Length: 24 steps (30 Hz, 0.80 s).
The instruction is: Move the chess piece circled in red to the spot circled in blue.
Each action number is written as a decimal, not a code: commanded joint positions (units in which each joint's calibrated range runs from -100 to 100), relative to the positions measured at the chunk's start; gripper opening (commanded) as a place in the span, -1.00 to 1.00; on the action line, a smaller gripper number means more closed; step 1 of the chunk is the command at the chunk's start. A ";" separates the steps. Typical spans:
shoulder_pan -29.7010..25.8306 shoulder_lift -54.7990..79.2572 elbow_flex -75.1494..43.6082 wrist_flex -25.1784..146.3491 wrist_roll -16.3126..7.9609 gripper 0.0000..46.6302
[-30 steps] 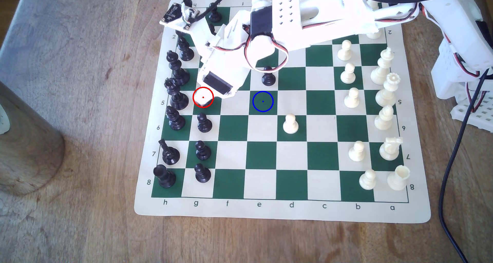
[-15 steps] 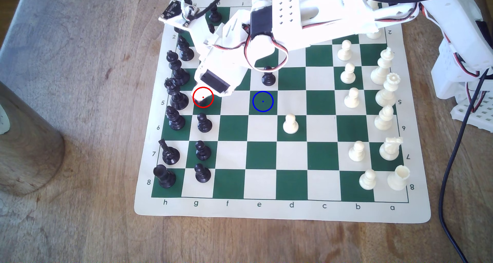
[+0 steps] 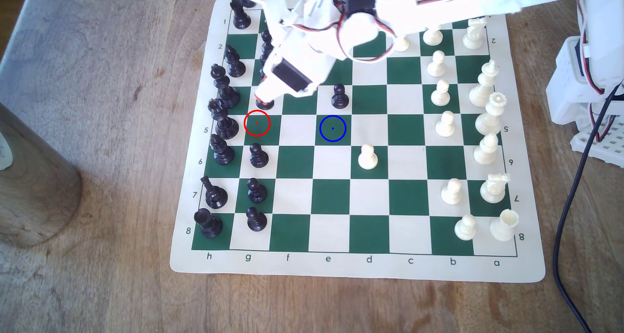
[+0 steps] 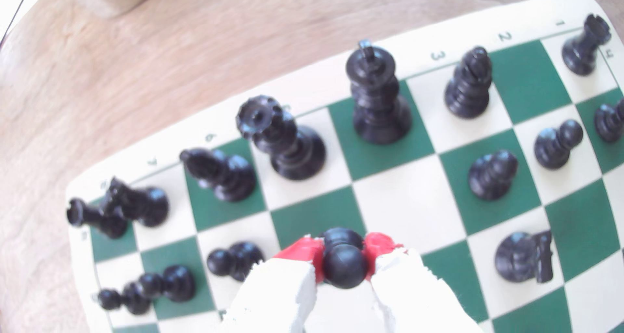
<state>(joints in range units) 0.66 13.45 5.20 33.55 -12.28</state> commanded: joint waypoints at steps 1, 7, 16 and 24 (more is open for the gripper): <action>-0.62 -11.83 5.59 -2.59 0.34 -0.98; -1.56 -19.90 18.47 -4.23 1.71 -0.98; -1.25 -25.33 31.79 -7.17 3.86 -0.98; -1.95 -20.32 31.25 -8.98 4.20 -0.98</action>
<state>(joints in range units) -0.66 -6.58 38.09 25.74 -8.38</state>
